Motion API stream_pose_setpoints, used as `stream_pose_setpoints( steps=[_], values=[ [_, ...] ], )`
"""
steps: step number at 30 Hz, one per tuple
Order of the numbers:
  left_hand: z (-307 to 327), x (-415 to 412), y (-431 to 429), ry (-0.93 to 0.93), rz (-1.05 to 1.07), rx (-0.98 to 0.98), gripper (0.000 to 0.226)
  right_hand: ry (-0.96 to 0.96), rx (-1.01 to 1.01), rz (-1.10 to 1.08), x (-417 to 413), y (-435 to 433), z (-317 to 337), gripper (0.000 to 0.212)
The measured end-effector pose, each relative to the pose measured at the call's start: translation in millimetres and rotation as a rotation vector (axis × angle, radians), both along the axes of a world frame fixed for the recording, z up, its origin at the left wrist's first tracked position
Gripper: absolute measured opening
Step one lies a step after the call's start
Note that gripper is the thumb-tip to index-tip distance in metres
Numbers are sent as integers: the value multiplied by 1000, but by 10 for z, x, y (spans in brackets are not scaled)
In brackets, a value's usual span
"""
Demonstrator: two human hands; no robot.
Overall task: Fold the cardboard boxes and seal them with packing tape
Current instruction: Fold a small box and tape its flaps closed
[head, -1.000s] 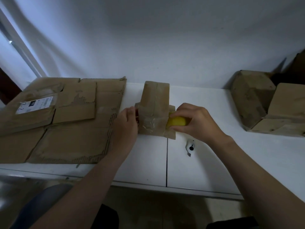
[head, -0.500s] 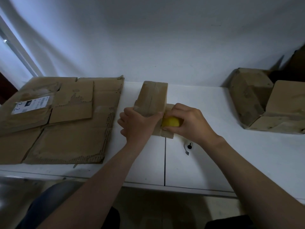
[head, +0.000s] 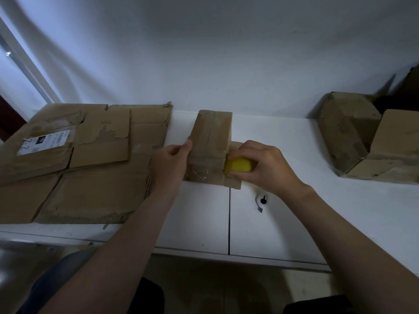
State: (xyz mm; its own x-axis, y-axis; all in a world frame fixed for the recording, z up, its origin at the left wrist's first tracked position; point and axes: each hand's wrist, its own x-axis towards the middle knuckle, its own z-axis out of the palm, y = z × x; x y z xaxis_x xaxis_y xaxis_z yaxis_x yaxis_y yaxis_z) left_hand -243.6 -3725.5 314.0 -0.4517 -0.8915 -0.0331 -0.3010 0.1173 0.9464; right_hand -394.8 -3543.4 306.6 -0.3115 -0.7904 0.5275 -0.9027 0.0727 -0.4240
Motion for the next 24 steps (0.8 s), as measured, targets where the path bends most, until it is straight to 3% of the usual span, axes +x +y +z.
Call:
stream_pose_setpoints(
  steps=[2, 4, 7, 11, 16, 20, 24],
  values=[
    [-14, 34, 19, -178, -35, -418, 43, 11, 10, 4, 5, 1, 12, 32],
    [11, 52, 52, -340, -1, -743, 38, 38, 28, 11, 9, 0, 24, 31],
    [6, 31, 94, -525, -53, -931, 35, 109, 53, 2, 20, -13, 28, 31],
    [-5, 66, 181, -542, -163, -798, 41, 141, 49, -5, 19, -24, 30, 31],
    [-14, 80, 191, -272, -238, -328, 44, 89, 28, -8, 20, -24, 18, 32],
    [-23, 112, 167, -224, -283, -56, 54, 47, 25, -12, 24, -15, 5, 33],
    [50, 191, 189, -313, -331, -136, 62, 40, 40, 26, -13, 20, 58, 32]
  ],
)
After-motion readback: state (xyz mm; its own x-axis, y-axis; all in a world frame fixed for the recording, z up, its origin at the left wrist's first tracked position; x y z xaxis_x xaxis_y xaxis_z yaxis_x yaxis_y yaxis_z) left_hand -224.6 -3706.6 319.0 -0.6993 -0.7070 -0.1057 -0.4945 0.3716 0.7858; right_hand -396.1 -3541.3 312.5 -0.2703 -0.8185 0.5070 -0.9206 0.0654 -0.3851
